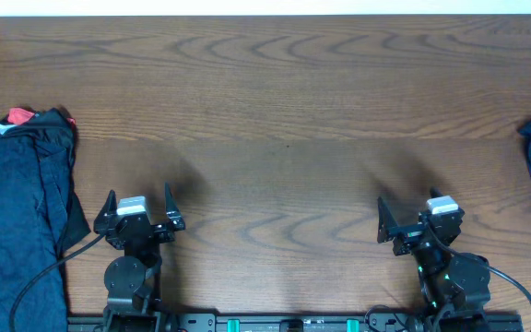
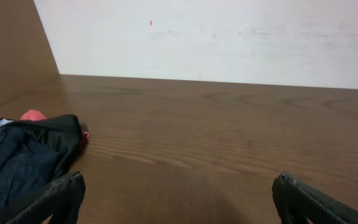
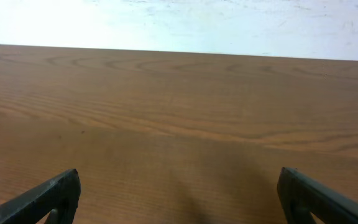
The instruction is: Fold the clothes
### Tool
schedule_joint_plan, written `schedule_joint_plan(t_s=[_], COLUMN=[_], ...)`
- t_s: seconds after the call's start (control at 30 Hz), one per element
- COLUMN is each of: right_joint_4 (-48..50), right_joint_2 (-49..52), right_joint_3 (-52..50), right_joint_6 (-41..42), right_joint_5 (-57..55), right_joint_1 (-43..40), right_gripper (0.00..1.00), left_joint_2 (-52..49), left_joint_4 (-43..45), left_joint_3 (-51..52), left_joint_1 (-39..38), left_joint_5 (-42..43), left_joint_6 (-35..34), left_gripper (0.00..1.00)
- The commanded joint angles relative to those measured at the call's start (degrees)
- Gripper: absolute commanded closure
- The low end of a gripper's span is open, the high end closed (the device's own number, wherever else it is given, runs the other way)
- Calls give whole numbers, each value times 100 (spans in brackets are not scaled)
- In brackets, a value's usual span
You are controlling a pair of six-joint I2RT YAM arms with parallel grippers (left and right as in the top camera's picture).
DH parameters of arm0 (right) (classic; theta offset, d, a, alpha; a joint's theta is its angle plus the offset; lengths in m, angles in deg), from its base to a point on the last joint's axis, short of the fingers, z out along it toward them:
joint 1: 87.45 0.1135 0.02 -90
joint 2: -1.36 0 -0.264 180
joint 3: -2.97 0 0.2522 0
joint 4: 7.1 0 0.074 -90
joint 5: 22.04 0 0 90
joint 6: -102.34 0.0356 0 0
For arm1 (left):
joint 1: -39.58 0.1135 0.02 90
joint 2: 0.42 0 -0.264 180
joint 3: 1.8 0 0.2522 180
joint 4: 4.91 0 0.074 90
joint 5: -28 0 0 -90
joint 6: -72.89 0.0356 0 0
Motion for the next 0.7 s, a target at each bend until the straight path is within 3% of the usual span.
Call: schedule_joint_plan(t_s=[0.0,0.67], right_joint_4=[-2,-4], right_joint_2=[-28,-28], right_joint_3=[-17,-17], right_joint_6=[0,-2], right_joint_5=[39,-109], right_joint_1=[46,46], right_gripper=[1,1], left_joint_2=[39,39], left_joint_4=[-57,-57], left_joint_3=[192,192], left_joint_1=[-17,-17], left_joint_5=[-26,-26], left_joint_6=[-46,-46], left_gripper=[2,2])
